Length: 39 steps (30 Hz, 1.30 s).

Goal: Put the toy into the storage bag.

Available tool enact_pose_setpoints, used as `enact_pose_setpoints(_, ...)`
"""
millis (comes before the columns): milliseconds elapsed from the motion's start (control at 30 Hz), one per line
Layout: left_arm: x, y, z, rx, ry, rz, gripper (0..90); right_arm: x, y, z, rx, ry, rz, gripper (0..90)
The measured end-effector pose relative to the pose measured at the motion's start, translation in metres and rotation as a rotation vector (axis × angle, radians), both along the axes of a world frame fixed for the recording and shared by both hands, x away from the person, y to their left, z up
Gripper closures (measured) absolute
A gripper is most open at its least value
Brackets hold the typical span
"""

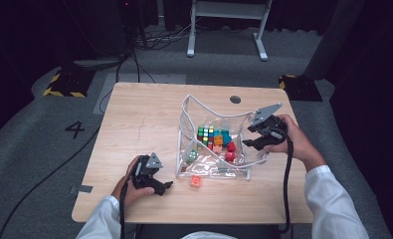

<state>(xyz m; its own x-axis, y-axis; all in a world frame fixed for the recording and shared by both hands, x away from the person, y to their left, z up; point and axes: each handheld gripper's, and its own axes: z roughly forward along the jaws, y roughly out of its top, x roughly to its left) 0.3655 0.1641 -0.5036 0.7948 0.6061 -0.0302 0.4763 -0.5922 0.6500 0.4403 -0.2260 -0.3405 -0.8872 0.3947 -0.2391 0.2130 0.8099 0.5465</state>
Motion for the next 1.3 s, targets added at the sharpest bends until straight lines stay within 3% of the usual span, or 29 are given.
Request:
enact_pose_setpoints(133,0.0,0.0,0.0,0.0,0.0,0.0,0.1,-0.012,-0.009,0.01,0.073,-0.041,-0.027,31.9)
enact_pose_setpoints(367,0.0,0.0,0.0,0.0,0.0,0.0,0.1,-0.028,-0.028,0.019,0.185,-0.088,-0.064,28.1)
enact_pose_setpoints(567,0.0,0.0,0.0,-0.001,0.002,0.0,0.1,-0.04,-0.042,0.02,0.213,-0.133,-0.056,26.4)
enact_pose_setpoints(933,0.0,0.0,0.0,0.0,-0.001,0.001,0.1,-0.059,-0.068,0.021,0.267,-0.175,-0.097,24.3)
enact_pose_setpoints(1067,0.0,0.0,0.0,0.0,-0.001,0.001,0.1,-0.067,-0.08,0.014,0.298,-0.166,-0.124,24.1)
enact_pose_setpoints(1300,0.0,0.0,0.0,0.0,0.0,0.0,0.1,-0.073,-0.095,-0.01,0.299,-0.15,-0.142,23.8)
